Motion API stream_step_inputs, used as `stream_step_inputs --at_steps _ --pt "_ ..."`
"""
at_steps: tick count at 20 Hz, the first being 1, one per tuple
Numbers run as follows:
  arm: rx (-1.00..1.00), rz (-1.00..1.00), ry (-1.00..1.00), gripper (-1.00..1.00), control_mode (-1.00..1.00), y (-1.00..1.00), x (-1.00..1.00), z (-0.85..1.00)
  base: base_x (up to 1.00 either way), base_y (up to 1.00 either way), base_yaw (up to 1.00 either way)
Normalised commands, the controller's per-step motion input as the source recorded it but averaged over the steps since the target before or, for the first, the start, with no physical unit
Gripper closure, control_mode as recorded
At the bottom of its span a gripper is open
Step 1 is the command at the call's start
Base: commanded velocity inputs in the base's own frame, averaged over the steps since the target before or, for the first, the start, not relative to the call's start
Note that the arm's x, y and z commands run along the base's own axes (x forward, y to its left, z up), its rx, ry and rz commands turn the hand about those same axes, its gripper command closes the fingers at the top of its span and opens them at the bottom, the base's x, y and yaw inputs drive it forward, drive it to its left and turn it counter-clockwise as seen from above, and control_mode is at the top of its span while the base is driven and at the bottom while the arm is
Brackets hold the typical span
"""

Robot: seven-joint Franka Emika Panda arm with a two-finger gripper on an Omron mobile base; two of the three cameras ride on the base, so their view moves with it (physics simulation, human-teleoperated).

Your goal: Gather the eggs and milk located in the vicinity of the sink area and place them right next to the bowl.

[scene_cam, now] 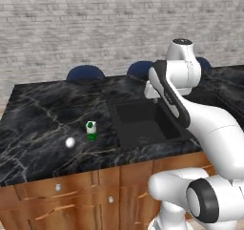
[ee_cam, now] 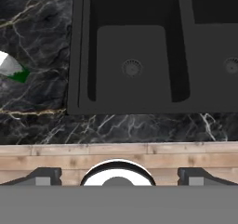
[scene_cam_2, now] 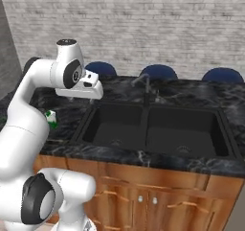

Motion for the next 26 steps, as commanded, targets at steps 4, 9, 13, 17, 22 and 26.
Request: stream_step_inputs --at_steps 4,9,13,17,22,26 --pt "0.0 0.0 0.0 -1.0 1.0 0.0 0.0 0.0 0.0 0.63 -0.03" --pt "0.0 0.0 0.0 -1.0 1.0 0.0 0.0 0.0 0.0 0.62 -0.03" --pt "0.0 0.0 0.0 -1.0 1.0 0.0 0.0 0.0 0.0 0.6 -0.02" --pt "0.0 0.0 0.0 -1.0 1.0 0.0 0.0 0.0 0.0 0.51 -0.01" --pt "0.0 0.0 0.01 -1.0 -1.0 0.24 0.0 -0.06 0.0 0.18 0.0" --pt "0.0 0.0 0.01 -1.0 -1.0 0.38 0.0 -0.13 0.0 0.0 0.0"
